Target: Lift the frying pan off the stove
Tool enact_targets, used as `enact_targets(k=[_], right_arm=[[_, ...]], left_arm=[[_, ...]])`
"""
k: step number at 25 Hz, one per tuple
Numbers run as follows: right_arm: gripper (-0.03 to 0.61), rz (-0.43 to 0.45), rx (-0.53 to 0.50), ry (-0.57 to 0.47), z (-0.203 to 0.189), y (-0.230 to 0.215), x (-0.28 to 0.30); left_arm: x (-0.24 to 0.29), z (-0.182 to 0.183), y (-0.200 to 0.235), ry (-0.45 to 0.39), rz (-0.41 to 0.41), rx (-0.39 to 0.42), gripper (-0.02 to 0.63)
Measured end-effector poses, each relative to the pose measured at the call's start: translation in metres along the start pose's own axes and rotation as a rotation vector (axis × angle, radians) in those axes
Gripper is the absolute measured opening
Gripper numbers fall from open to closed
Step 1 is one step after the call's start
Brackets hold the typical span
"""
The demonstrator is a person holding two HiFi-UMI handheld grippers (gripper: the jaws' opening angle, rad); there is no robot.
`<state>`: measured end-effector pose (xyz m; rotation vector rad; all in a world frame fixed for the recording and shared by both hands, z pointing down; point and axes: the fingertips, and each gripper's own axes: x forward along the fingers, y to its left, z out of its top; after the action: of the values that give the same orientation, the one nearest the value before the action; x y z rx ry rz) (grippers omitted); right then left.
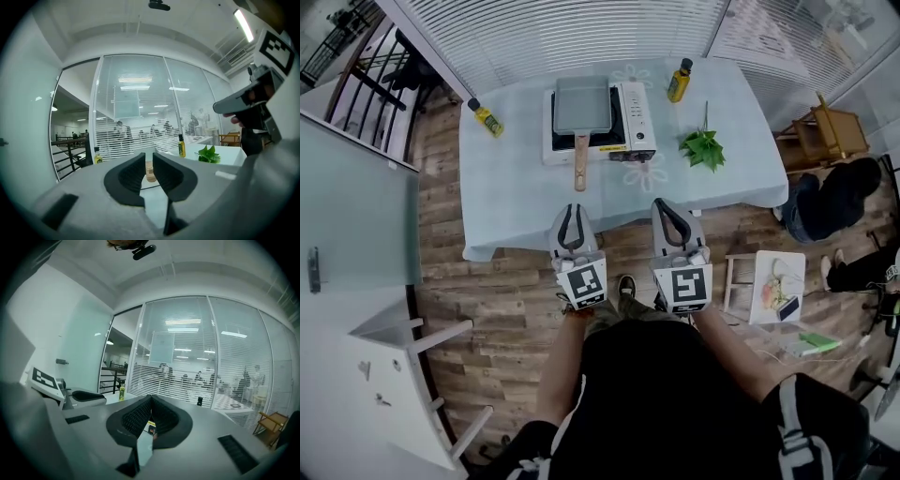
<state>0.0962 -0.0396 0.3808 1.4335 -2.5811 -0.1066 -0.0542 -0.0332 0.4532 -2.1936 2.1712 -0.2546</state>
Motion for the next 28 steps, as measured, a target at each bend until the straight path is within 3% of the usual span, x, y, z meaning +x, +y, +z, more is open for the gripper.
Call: enact_targets(k=[16,28], right_arm=[[0.002,-0.014,-0.025,0.085,-0.023,-0.013,0.046],[0.002,-0.054,-0.005,0.114,-0.028,-0.018,0.057]], left_arm=[[0.070,-0.059,-0.002,0.084,-0.055,-0.044,0.204],[0.118,-0.072,-0.001,0.125,-0.099,-0.090,0.219]])
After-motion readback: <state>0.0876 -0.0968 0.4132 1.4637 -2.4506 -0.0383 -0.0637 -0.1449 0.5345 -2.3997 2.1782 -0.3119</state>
